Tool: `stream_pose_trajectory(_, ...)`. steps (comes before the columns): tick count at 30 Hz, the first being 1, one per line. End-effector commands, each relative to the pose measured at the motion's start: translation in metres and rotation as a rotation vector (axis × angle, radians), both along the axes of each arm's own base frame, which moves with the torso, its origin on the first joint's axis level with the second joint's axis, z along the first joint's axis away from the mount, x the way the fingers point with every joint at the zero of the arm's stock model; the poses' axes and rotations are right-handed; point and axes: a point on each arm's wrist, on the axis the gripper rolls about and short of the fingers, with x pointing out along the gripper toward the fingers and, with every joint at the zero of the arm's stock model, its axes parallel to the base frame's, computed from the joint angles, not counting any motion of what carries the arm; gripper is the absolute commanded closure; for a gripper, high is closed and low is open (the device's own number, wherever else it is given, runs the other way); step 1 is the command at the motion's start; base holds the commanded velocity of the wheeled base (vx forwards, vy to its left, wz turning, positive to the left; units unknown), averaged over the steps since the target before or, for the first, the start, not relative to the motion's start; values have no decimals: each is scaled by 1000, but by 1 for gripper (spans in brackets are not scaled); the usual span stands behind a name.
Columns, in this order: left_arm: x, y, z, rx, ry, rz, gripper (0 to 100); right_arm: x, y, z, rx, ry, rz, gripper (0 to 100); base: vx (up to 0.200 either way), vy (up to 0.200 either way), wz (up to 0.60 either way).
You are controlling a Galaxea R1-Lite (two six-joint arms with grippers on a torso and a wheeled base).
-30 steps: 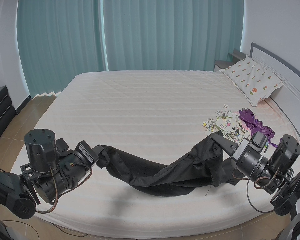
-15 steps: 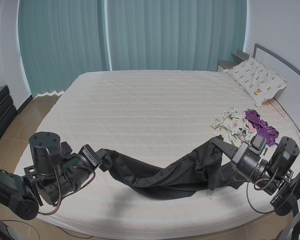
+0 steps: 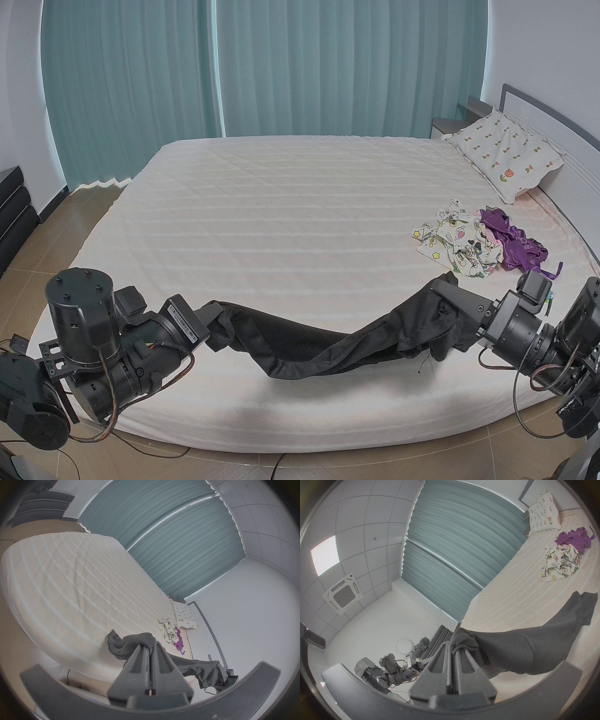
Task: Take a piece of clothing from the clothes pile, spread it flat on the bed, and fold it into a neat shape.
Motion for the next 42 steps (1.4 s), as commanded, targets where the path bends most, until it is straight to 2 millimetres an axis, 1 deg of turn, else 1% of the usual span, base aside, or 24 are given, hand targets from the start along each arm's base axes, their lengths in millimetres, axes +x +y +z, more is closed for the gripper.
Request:
stream_pose_trajectory(1, -13, 3, 16, -38, -51, -26, 100, -17, -10, 20, 46, -85, 26, 100, -200, 0, 0)
stream_pose_trajectory(5, -29, 11, 39, -88, -116, -40, 100, -35, -21, 47, 97, -184, 37, 100, -150, 0, 0)
stream_pose_trajectory(7, -36, 17, 54, -123, -163, -41, 100, -43, -27, 67, 126, -235, 31, 100, 0, 0, 0)
stream_pose_trajectory(8, -36, 17, 54, -123, -163, -41, 100, -43, -27, 67, 126, -235, 31, 100, 0, 0, 0)
stream_pose_trajectory(9, -40, 21, 64, -148, -196, -37, 100, -48, -32, 86, 146, -270, 22, 100, 0, 0, 0)
stream_pose_trajectory(11, -42, 25, 77, -169, -227, -24, 100, -50, -38, 115, 171, -309, -5, 100, 0, 0, 0)
stream_pose_trajectory(14, -42, 26, 87, -185, -252, -17, 100, -41, -43, 142, 169, -327, -61, 100, 0, 0, 0)
stream_pose_trajectory(17, -38, 28, 91, -177, -256, 9, 100, -18, -54, 177, 168, -340, -166, 100, 0, 0, 0)
stream_pose_trajectory(18, -37, 28, 92, -175, -257, 18, 100, -12, -57, 186, 174, -343, -190, 100, 0, 0, 0)
stream_pose_trajectory(19, -37, 28, 92, -175, -257, 18, 100, -12, -57, 186, 174, -343, -190, 100, 0, 0, 0)
stream_pose_trajectory(20, -34, 29, 92, -169, -255, 31, 100, 4, -63, 200, 182, -346, -235, 100, 0, 0, 0)
stream_pose_trajectory(21, -32, 29, 92, -164, -255, 35, 100, 12, -65, 203, 179, -345, -253, 100, 0, 0, 0)
stream_pose_trajectory(22, -30, 29, 92, -164, -251, 39, 100, 16, -66, 205, 177, -345, -261, 100, 0, 0, 0)
stream_pose_trajectory(24, -23, 24, 89, -151, -234, 43, 100, 40, -67, 204, 162, -329, -282, 100, 0, 0, 0)
stream_pose_trajectory(27, -12, 17, 80, -123, -197, 44, 100, 68, -63, 186, 133, -264, -291, 100, 0, 0, 0)
stream_pose_trajectory(28, -12, 17, 80, -123, -197, 44, 100, 68, -63, 186, 133, -264, -291, 100, 0, 0, 0)
stream_pose_trajectory(29, -4, 11, 72, -101, -168, 47, 100, 85, -59, 170, 112, -210, -291, 100, 0, 0, 0)
stream_pose_trajectory(31, 5, 8, 64, -83, -143, 58, 100, 105, -57, 152, 87, -157, -302, 100, 0, 0, 0)
stream_pose_trajectory(32, 5, 8, 64, -82, -142, 58, 100, 106, -57, 150, 84, -154, -304, 100, 0, 0, 0)
stream_pose_trajectory(33, 12, 7, 62, -78, -129, 69, 100, 122, -60, 137, 60, -130, -326, 100, 0, 0, 0)
stream_pose_trajectory(36, 22, 3, 57, -65, -112, 77, 100, 136, -61, 125, 48, -124, -338, 100, 133, 0, 0)
stream_pose_trajectory(37, 29, 3, 54, -60, -103, 82, 100, 145, -60, 115, 41, -110, -340, 100, 200, 0, 0)
stream_pose_trajectory(40, 39, -1, 51, -52, -91, 86, 100, 156, -58, 103, 28, -95, -343, 100, 200, 0, 0)
stream_pose_trajectory(42, 51, -4, 49, -47, -83, 97, 100, 164, -57, 96, 25, -94, -345, 100, 200, 0, 0)
